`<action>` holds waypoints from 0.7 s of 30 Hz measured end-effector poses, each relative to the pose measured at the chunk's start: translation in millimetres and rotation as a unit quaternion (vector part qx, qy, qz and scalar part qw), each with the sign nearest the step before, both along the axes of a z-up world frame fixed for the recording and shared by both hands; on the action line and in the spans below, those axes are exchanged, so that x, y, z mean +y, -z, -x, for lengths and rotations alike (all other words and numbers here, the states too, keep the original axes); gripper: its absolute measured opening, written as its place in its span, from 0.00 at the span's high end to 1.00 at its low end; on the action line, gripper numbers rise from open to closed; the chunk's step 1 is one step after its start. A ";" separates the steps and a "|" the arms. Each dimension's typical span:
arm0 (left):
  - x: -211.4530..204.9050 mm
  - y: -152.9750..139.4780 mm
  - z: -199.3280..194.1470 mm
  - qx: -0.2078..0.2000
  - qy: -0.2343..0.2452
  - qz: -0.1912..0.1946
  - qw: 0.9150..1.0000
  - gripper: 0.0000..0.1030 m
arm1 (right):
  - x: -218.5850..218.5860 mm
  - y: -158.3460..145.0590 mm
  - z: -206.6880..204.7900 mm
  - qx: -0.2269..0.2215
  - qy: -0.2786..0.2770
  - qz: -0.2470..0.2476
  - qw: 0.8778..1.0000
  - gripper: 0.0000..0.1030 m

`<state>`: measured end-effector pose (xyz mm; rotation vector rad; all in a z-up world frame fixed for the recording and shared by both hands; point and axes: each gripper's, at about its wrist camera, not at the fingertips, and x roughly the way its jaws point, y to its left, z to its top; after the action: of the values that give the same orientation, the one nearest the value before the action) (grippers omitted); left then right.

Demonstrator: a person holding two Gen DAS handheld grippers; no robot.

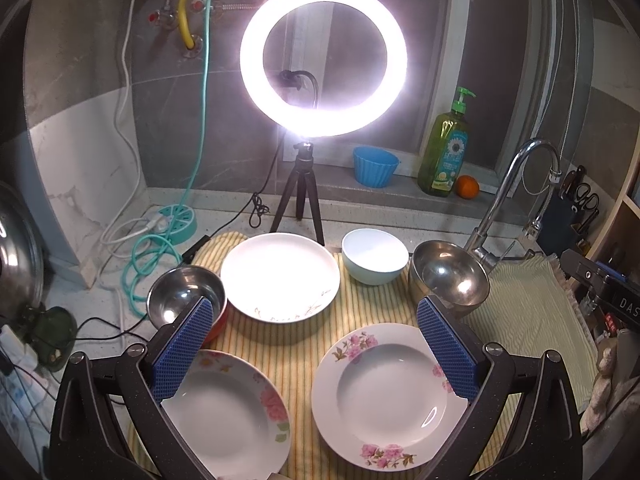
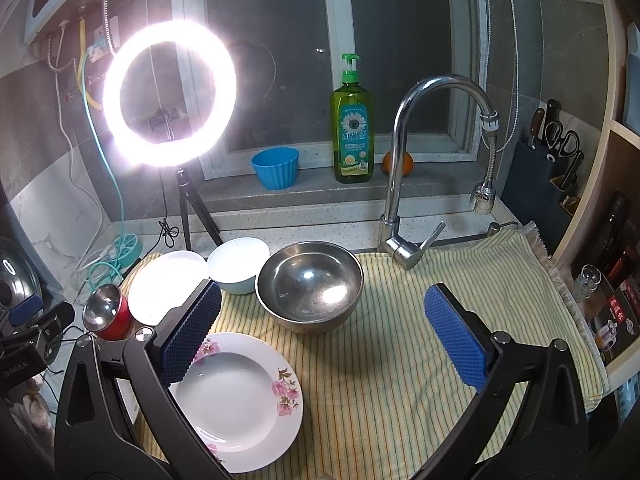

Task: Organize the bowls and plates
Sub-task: 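Move the right tool toward the pink-flowered deep plate, then close the right tool on the rim of the pink-flowered deep plate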

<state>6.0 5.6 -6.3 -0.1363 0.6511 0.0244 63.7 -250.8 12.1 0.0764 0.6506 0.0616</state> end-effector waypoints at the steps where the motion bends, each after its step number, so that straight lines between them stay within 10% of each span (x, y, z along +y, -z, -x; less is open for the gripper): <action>1: 0.5 2.2 -1.0 0.004 0.000 0.001 1.000 0.01 | -1.5 2.2 -1.2 0.004 0.001 -0.002 1.000 0.00; 10: 6.5 29.5 -14.2 0.066 0.011 0.021 0.998 0.10 | -17.8 27.3 -8.7 0.048 -0.001 -0.035 0.998 0.00; 21: 11.0 74.5 -29.4 0.158 0.043 0.088 0.983 0.43 | -33.5 72.2 -24.1 0.099 -0.003 -0.070 0.993 0.00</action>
<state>35.5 16.6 -80.8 -0.2777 0.9767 -0.0960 87.8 -284.3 -60.1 0.2178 0.8448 0.1071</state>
